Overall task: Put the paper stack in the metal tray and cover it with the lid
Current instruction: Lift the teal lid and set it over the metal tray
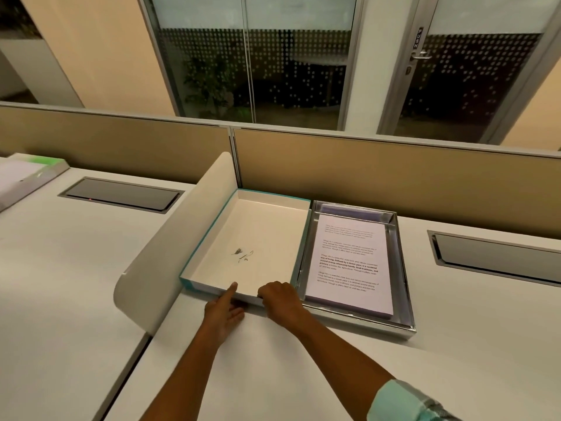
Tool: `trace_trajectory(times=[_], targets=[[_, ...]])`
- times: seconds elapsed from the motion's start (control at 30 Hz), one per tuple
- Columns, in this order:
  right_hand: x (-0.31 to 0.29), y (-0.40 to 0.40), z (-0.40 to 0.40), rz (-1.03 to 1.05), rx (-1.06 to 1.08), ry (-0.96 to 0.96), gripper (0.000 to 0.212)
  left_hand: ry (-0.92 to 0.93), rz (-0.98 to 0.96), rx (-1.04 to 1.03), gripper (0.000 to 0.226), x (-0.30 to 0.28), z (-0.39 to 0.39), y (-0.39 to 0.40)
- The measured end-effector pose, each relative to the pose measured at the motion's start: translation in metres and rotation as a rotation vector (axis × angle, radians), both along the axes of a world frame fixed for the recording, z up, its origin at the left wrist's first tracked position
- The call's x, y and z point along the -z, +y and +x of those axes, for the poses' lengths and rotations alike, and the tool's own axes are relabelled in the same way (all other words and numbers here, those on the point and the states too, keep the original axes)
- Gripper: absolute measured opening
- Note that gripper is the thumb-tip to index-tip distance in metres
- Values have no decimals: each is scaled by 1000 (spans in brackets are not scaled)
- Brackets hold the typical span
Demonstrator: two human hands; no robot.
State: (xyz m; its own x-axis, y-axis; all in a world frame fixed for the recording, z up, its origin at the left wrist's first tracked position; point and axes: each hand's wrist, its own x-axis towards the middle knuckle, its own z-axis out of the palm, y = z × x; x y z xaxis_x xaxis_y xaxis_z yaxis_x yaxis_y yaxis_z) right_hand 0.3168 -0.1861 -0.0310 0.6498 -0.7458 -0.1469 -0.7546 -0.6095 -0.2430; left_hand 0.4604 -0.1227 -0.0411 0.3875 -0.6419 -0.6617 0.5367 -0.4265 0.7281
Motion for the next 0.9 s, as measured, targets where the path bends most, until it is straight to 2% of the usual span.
trace_trajectory(times=[0.13, 0.3, 0.37, 0.43, 0.53, 0.67, 0.8, 0.9], targets=[[-8, 1, -3, 33, 43, -137, 21, 190, -120, 1, 37, -5, -9, -7], [-17, -3, -23, 219, 91, -444, 33, 248, -360, -61, 42, -10, -18, -11], [-25, -4, -33, 265, 129, -570, 45, 153, -393, -46, 40, -19, -25, -12], [-38, -7, -38, 282, 202, -672, 52, 26, -404, -50, 50, -27, -34, -13], [-67, -13, -41, 306, 335, -796, 56, -159, -411, -43, 59, -38, -52, -14], [-113, -22, -52, 415, 523, -1054, 59, -529, -361, 42, 68, -52, -80, -18], [-154, -37, -84, 559, 575, -1368, 44, -830, -445, 153, 58, -62, -108, -17], [-165, -45, -111, 591, 715, -1445, 39, -948, -516, 212, 50, -67, -131, -16]])
